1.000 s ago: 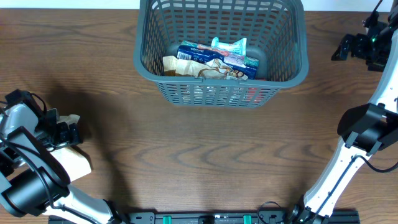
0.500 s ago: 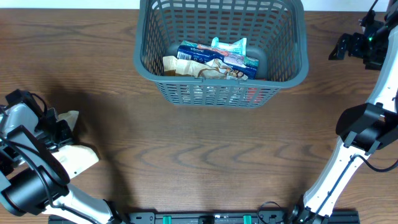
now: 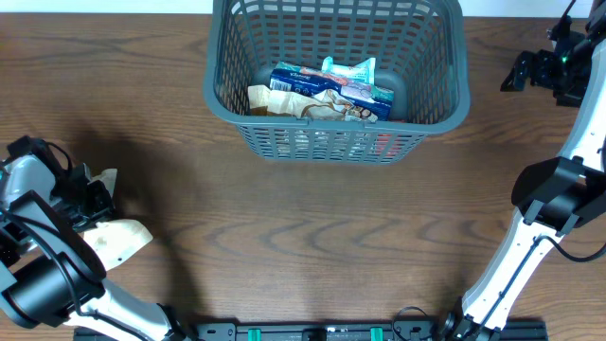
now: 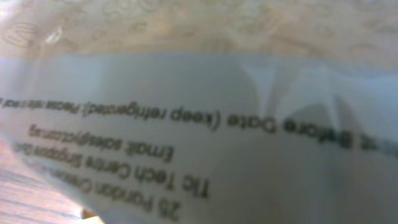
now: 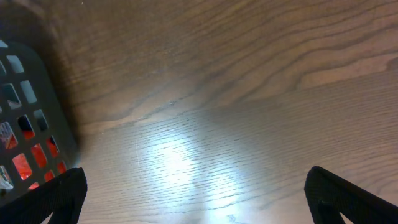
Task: Pack container
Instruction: 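Close the left gripper on the last beige pouch, then lift the pouch with the left gripper and release it into the basket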
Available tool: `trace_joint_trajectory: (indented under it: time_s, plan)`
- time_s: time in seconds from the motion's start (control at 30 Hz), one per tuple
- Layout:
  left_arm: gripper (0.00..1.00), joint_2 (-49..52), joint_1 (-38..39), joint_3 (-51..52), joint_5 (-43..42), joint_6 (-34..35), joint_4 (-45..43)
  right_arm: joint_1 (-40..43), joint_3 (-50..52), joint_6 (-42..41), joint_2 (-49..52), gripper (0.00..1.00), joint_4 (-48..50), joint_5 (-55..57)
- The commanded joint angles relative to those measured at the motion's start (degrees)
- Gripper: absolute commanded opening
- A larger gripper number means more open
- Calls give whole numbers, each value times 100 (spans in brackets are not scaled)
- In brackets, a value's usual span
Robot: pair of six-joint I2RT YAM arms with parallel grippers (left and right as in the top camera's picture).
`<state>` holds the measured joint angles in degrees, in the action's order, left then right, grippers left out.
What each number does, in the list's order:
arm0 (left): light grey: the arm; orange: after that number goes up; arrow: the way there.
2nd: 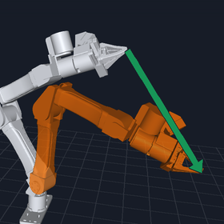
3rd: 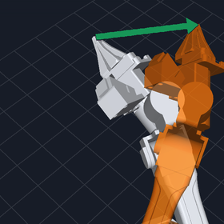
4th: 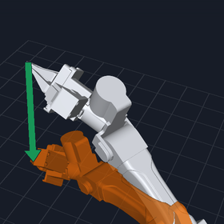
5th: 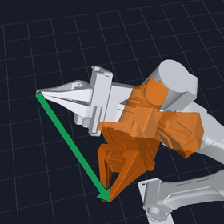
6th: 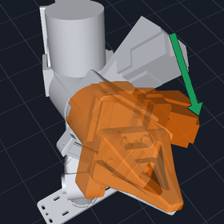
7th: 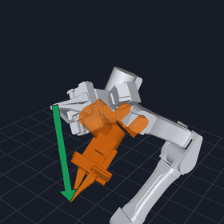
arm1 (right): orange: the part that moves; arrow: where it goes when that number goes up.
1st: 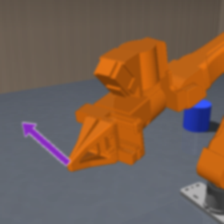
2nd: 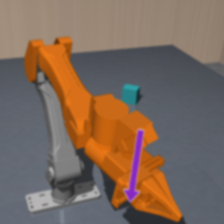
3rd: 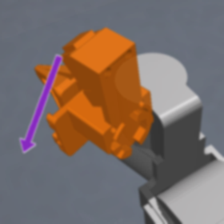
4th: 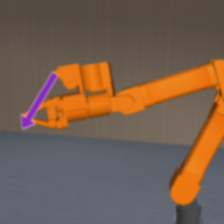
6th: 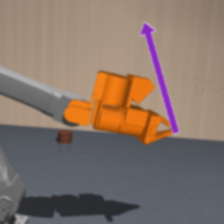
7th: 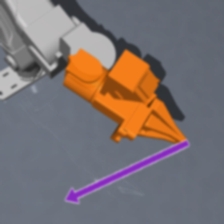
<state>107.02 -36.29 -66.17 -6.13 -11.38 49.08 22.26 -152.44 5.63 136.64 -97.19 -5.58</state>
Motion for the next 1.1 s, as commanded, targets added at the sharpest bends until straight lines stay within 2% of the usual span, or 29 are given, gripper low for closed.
trace_joint_trajectory:
  time_s: [0.0,0.17,0.37,0.53,0.77,0.9,1.07]
  plan:
    - [8,-413,39,-219,-289,103,85,28,-31,85,-87,99,-9,-39]
    - [6,-1099,295,-385,-507,122,245,42,-31,85,-87,99,-11,-39]
    - [6,-2096,1045,-861,-501,118,664,81,-31,85,-87,99,15,-42]
    - [6,-2796,1799,-1582,-501,120,861,85,-31,83,-87,99,7,-42]
    - [6,-3213,2643,-2688,-498,92,1032,68,-31,83,-87,99,-11,-44]
    - [6,-3268,3097,-3136,-501,-227,1014,70,-31,79,-87,99,-11,-44]
    - [6,-3265,3770,-3392,-503,-992,619,68,-31,81,-87,99,-11,-44]
